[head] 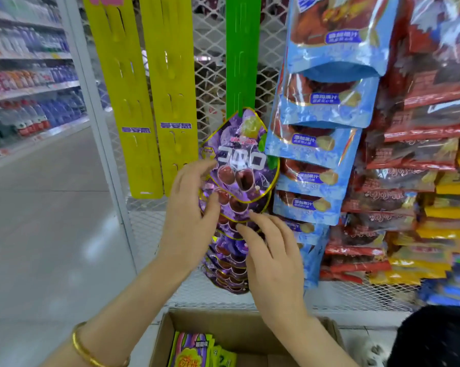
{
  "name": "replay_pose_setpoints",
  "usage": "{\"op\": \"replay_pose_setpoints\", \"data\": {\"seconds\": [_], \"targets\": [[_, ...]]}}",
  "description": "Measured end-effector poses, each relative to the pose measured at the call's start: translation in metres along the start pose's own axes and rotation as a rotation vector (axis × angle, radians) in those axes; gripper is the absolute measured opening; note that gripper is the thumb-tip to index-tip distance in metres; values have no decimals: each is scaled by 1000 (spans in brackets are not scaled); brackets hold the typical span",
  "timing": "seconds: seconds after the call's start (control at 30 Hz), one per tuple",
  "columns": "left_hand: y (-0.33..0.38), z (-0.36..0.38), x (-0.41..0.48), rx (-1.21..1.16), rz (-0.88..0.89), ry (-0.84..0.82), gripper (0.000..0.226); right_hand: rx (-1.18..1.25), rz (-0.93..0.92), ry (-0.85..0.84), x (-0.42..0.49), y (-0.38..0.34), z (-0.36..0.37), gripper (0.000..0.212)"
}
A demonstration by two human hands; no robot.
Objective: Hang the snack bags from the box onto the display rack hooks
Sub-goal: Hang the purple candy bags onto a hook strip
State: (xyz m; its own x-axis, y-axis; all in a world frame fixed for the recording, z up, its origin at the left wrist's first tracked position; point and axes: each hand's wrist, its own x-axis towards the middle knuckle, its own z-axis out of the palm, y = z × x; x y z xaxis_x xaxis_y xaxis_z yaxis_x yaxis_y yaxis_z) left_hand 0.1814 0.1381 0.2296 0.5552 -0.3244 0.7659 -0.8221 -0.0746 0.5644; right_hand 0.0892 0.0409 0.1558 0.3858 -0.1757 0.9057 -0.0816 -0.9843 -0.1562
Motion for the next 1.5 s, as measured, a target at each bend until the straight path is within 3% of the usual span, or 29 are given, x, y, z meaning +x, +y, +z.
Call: {"op": "replay_pose_setpoints", "data": {"seconds": [0.13,0.3,0.5,0.63,0.77,0.83,0.97,1.13,1.27,1.3,1.4,1.5], "targets": [[-23,-2,-72,-15,-155,-146,44,51,-39,-191,-56,9,17,35],[-61,0,-130,68,-353,-463,42,110,23,-635,-136,22,42,42],[-92,8,-162,151,-483,-682,33,183,365,-1278,-242,43,70,35],[-108,7,-177,154,-631,-752,33,185,646,-1605,-294,44,80,52],[-115,4,-180,168,-706,-761,32,230,958,-1604,-315,40,96,60],[-115,3,-179,189,-741,-752,30,175,904,-1678,-324,39,103,63],[-118,2,-179,164,-799,-748,30,14,596,-1836,-338,35,107,57],[-118,1,-176,171,-813,-751,29,-122,511,-1775,-348,33,104,38],[-116,2,-176,185,-805,-775,28,35,676,-1773,-346,49,90,3],[-115,3,-175,179,-815,-785,27,143,732,-1771,-339,56,87,13],[-107,10,-170,110,-942,-826,22,299,839,-1640,-305,83,77,37],[-95,19,-170,15,-1173,-913,25,276,975,-1399,-266,102,68,23]]}}
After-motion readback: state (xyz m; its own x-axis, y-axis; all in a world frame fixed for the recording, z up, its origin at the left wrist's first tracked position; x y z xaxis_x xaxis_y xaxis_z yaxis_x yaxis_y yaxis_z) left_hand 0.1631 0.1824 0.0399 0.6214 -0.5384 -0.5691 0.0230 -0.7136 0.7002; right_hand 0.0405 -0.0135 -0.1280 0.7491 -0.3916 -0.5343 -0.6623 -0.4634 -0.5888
